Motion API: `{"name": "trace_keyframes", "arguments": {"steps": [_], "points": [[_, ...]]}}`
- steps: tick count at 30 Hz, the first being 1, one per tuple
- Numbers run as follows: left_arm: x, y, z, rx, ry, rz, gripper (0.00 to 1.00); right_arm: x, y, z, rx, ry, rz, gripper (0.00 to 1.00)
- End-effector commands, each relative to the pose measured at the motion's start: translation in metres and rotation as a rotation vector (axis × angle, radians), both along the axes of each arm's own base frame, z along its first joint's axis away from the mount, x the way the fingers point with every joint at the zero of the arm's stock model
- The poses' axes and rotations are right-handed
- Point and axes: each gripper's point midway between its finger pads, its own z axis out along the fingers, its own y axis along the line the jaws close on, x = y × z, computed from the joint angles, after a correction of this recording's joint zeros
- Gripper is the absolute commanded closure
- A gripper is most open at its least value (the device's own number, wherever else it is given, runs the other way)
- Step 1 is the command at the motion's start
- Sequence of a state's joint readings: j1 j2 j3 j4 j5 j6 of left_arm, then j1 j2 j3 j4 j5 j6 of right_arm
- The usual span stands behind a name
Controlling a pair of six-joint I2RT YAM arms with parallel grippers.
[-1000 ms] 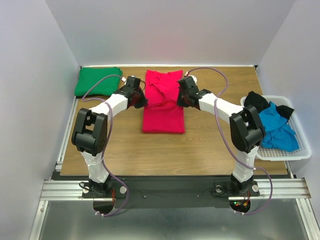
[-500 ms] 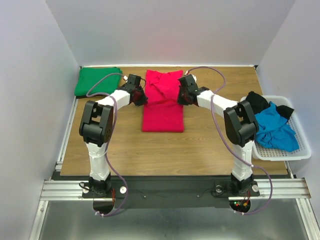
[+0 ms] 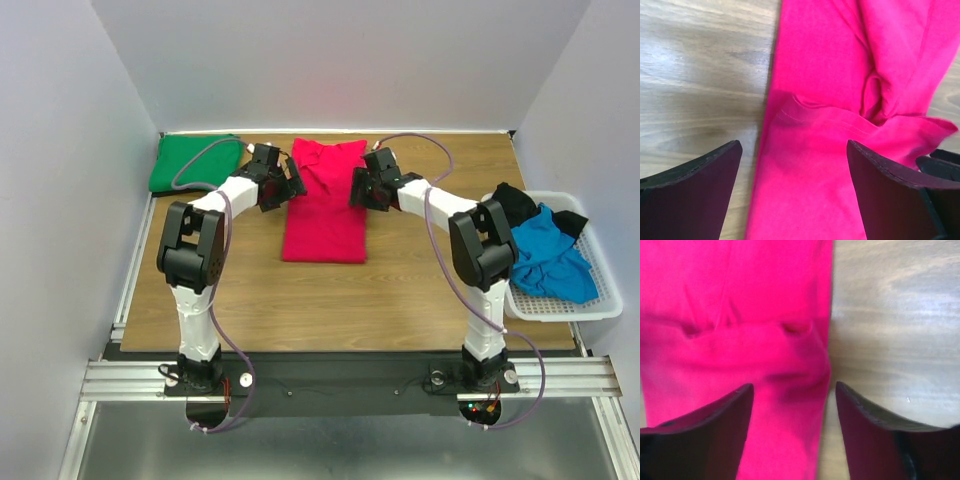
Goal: Fold and stack the t-shirts
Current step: Fold the tshirt
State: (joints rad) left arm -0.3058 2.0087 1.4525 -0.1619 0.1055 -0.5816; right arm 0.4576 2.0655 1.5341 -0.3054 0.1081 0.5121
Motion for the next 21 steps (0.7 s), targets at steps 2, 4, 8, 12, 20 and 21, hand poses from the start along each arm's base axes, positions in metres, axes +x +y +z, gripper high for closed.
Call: {"name": "trace_keyframes", "arguments": {"steps": [2,4,8,12,20,21], "points": [[-0.023,0.01,0.058,-0.029,-0.111,-0.003,0.02,-0.027,0.013,0.057,0.138,-0.059,0.099,0.0],[-0.052,0.016,0.048,-0.047,-0.09,0.005,0.02,-0.057,0.011,0.05,0.179,-0.002,0.122,0.0],[-0.102,0.018,0.021,-0.084,-0.043,-0.013,0.02,-0.104,0.005,0.031,0.201,0.078,0.144,0.0],[-0.135,0.021,-0.008,-0.095,0.009,-0.023,0.02,-0.128,0.004,0.018,0.226,0.113,0.146,0.01],[-0.142,0.018,-0.028,-0.118,0.04,-0.034,0.23,-0.148,0.012,-0.014,0.291,0.208,0.141,0.16],[-0.143,0.017,-0.033,-0.119,0.053,-0.039,0.3,-0.147,0.013,-0.016,0.299,0.206,0.14,0.22]]}}
